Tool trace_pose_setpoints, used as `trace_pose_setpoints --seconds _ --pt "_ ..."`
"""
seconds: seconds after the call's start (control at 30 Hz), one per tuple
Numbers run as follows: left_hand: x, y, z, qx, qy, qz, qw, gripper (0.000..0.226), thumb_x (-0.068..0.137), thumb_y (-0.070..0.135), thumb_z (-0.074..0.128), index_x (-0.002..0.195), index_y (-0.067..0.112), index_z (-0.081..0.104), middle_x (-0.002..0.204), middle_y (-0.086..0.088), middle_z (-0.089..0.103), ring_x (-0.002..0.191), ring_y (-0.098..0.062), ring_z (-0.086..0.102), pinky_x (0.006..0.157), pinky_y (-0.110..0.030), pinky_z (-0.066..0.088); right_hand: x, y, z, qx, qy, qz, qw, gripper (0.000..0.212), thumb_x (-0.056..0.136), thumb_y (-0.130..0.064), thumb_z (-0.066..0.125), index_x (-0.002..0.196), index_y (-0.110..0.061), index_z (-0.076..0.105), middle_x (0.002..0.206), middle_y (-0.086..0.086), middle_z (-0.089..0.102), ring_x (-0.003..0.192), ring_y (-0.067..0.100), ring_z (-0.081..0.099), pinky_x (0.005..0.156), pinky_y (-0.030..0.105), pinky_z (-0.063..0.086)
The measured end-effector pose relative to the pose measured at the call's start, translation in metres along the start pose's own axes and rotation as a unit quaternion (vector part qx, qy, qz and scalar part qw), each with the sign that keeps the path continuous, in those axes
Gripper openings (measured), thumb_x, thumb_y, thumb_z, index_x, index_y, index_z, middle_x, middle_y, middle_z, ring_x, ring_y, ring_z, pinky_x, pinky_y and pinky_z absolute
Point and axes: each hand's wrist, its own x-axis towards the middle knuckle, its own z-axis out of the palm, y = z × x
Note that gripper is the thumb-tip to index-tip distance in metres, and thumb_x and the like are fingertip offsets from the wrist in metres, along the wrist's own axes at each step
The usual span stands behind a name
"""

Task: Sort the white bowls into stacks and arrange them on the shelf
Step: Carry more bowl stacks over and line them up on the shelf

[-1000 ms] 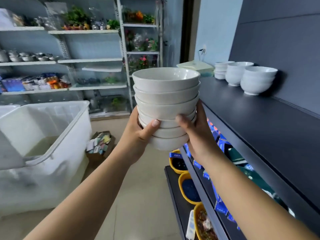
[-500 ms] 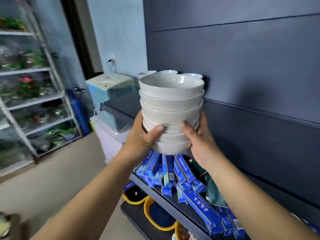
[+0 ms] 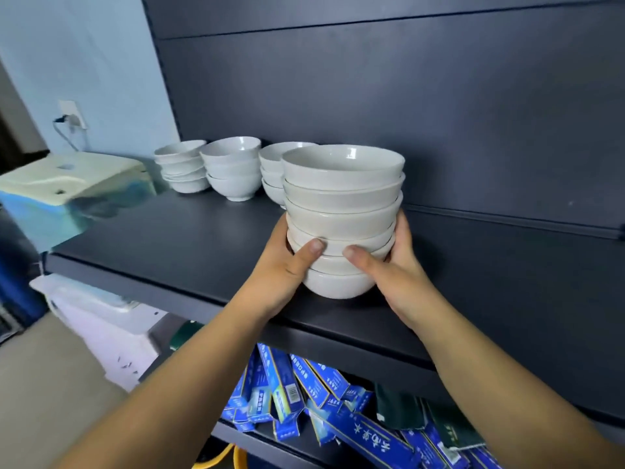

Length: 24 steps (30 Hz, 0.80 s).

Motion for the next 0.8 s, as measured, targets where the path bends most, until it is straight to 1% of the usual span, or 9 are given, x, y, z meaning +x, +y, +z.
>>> trace_pose_setpoints --seconds 0.1,0.2,0.3,0.37,0.4,0.47,0.57,0.7,0.8 --pt "0.017 -0.008 0.000 -0.018 -0.036 -0.006 0.999 0.110 0.052 0.069 0.073 0.137 0.012 0.033 0.136 -0.009 0.050 0.127 -0.023 0.047 0.109 -0.046 0.034 0.008 -0.004 -0.007 -0.053 0.020 0.013 0.998 0.099 0.064 -0.021 0.080 0.136 -0.037 0.016 0.116 -0.027 0.046 0.102 -0.013 0.048 0.079 0.003 0.044" --pt "0.037 -0.014 -0.001 -0.030 -0.072 -0.007 0.997 0.111 0.048 0.070 0.074 0.136 0.016 0.034 0.137 -0.008 0.050 0.127 -0.021 0.047 0.107 -0.040 0.037 0.017 -0.003 -0.011 -0.099 0.051 0.035 0.993 0.092 0.075 -0.016 0.069 0.141 -0.034 0.006 0.111 -0.030 0.039 0.099 -0.013 0.044 0.073 -0.001 0.042" --pt "0.057 -0.022 -0.004 -0.055 -0.092 -0.023 0.994 0.110 0.042 0.071 0.076 0.133 0.025 0.033 0.137 -0.003 0.049 0.127 -0.018 0.047 0.106 -0.037 0.037 0.028 -0.003 -0.014 -0.129 0.077 0.047 0.988 0.092 0.078 -0.018 0.067 0.143 -0.031 0.004 0.118 -0.024 0.040 0.111 0.000 0.044 0.088 0.011 0.040" --pt "0.070 -0.026 -0.005 -0.064 -0.109 -0.035 0.991 0.108 0.039 0.072 0.077 0.129 0.031 0.033 0.135 0.004 0.049 0.125 -0.012 0.048 0.100 -0.027 0.041 0.037 -0.001 -0.017 -0.136 0.096 0.055 0.984 0.092 0.078 -0.020 0.068 0.143 -0.031 0.004 0.126 -0.018 0.039 0.119 0.007 0.041 0.098 0.023 0.036" --pt "0.076 -0.027 -0.005 -0.069 -0.112 -0.042 0.990 0.107 0.038 0.072 0.077 0.127 0.033 0.034 0.133 0.007 0.050 0.122 -0.008 0.049 0.097 -0.022 0.043 0.043 0.000 -0.017 -0.137 0.104 0.054 0.984 0.092 0.078 -0.020 0.068 0.143 -0.031 0.005 0.127 -0.016 0.039 0.119 0.007 0.041 0.099 0.025 0.036" --pt "0.086 -0.029 -0.006 -0.082 -0.110 -0.054 0.989 0.112 0.036 0.071 0.078 0.130 0.029 0.032 0.131 0.009 0.050 0.120 -0.004 0.050 0.094 -0.018 0.046 0.053 0.002 -0.018 -0.138 0.116 0.051 0.982 0.088 0.079 -0.018 0.068 0.143 -0.029 0.008 0.125 -0.017 0.041 0.116 0.006 0.042 0.095 0.022 0.037" --pt "0.101 -0.033 -0.006 -0.100 -0.101 -0.091 0.986 0.121 0.040 0.067 0.079 0.139 0.017 0.029 0.135 0.002 0.051 0.121 -0.010 0.052 0.101 -0.028 0.043 0.071 0.006 -0.019 -0.132 0.134 0.047 0.981 0.083 0.079 -0.018 0.068 0.141 -0.029 0.014 0.114 -0.025 0.044 0.112 0.003 0.045 0.087 0.015 0.039" --pt "0.115 -0.032 -0.005 -0.100 -0.083 -0.148 0.981 0.084 0.068 0.056 0.066 0.132 0.008 0.042 0.127 -0.002 0.058 0.113 -0.011 0.058 0.103 -0.034 0.042 0.095 0.014 -0.024 -0.127 0.155 0.049 0.978 0.080 0.078 -0.021 0.069 0.140 -0.029 0.018 0.115 -0.022 0.046 0.113 0.007 0.047 0.090 0.021 0.039" --pt "0.124 -0.033 -0.002 -0.114 -0.076 -0.208 0.969 0.070 0.076 0.052 0.055 0.127 0.005 0.048 0.119 0.002 0.062 0.099 -0.002 0.059 0.082 -0.017 0.047 0.113 0.020 -0.025 -0.121 0.167 0.047 0.977 0.079 0.079 -0.019 0.069 0.139 -0.027 0.019 0.121 -0.015 0.045 0.114 0.007 0.047 0.086 0.017 0.041"
